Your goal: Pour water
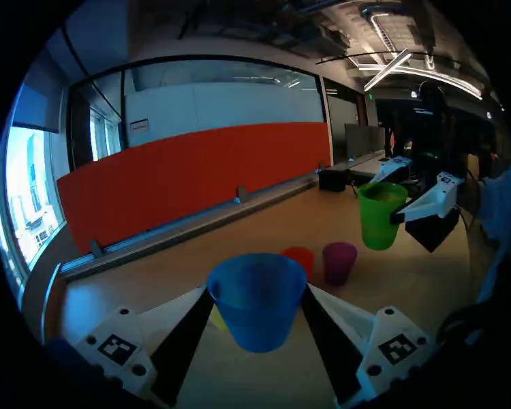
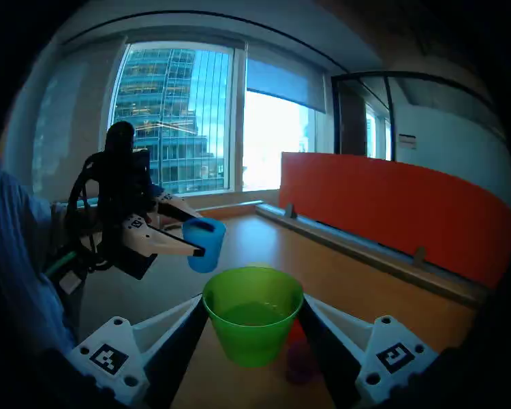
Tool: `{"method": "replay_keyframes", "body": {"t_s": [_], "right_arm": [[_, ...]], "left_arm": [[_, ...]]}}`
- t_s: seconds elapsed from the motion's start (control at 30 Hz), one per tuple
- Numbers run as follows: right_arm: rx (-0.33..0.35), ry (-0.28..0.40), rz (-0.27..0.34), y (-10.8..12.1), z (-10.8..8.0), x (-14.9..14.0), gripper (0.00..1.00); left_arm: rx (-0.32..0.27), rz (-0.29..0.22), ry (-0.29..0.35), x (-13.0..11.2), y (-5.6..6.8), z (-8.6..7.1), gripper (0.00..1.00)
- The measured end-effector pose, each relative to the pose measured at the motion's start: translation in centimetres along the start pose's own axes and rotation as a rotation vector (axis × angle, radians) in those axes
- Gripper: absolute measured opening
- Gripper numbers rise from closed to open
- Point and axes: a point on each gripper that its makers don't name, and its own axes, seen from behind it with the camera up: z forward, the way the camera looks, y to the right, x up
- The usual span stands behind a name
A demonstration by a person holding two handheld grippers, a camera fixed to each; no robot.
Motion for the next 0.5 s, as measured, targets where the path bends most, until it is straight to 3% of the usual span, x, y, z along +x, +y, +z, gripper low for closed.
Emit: {"method": "replay_keyframes", "body": {"t_s": [0.5], "right_arm": [[0.001,-0.125,0.008,0.2,-0.9,-5.9,0.91]], "left_arm": [[-0.011,0.010,-0.148,-5.9,-0.2,1.4,0.87]]}}
